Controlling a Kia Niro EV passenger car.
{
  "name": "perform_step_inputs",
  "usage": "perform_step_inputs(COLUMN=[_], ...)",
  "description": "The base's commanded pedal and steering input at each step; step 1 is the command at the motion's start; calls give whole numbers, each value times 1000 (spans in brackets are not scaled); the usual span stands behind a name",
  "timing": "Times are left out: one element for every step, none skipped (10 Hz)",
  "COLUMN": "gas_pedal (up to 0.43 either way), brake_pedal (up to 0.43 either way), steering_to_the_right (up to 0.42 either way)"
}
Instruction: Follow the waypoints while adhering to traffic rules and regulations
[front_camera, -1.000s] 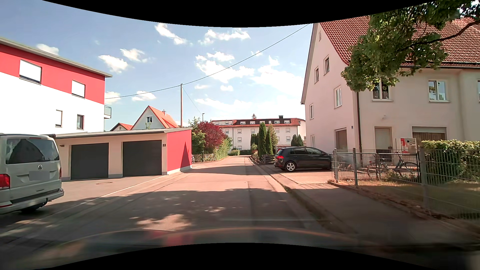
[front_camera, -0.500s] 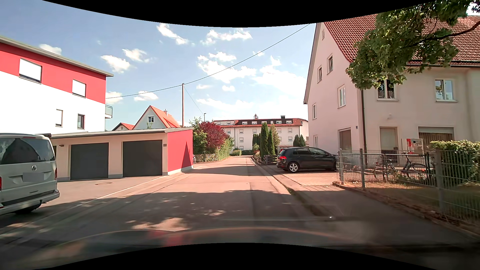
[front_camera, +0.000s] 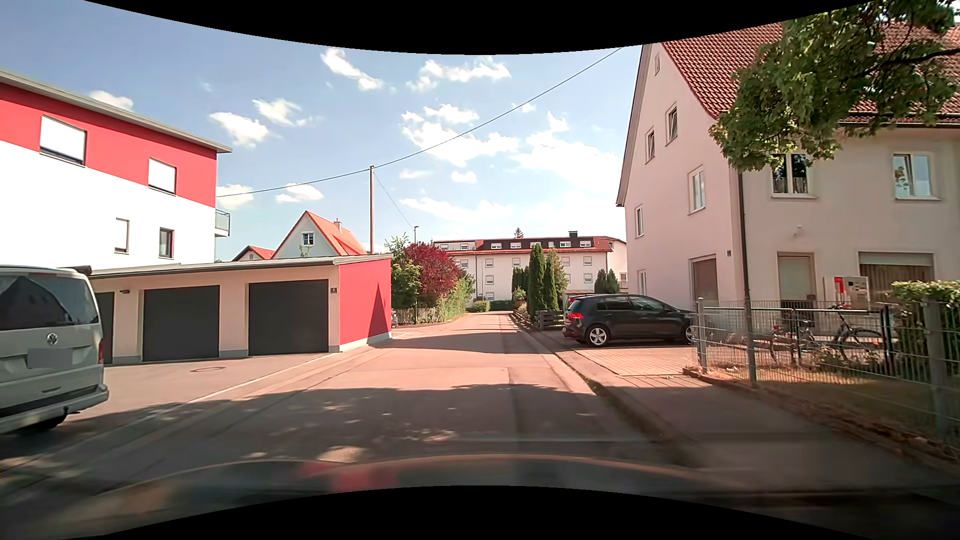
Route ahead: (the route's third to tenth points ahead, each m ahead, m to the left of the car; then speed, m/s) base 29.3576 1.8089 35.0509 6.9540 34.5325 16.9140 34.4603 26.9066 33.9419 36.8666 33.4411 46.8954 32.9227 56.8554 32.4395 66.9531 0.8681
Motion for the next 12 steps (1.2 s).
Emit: perform_step_inputs(gas_pedal=[28,28,28,28,39,59,79,130,150,150,150,150], brake_pedal=[0,0,0,0,0,0,0,0,0,0,0,0], steering_to_the_right=[-230,-238,-247,-259,-266,-272,-279,-284,-281,-269,-252,-235])
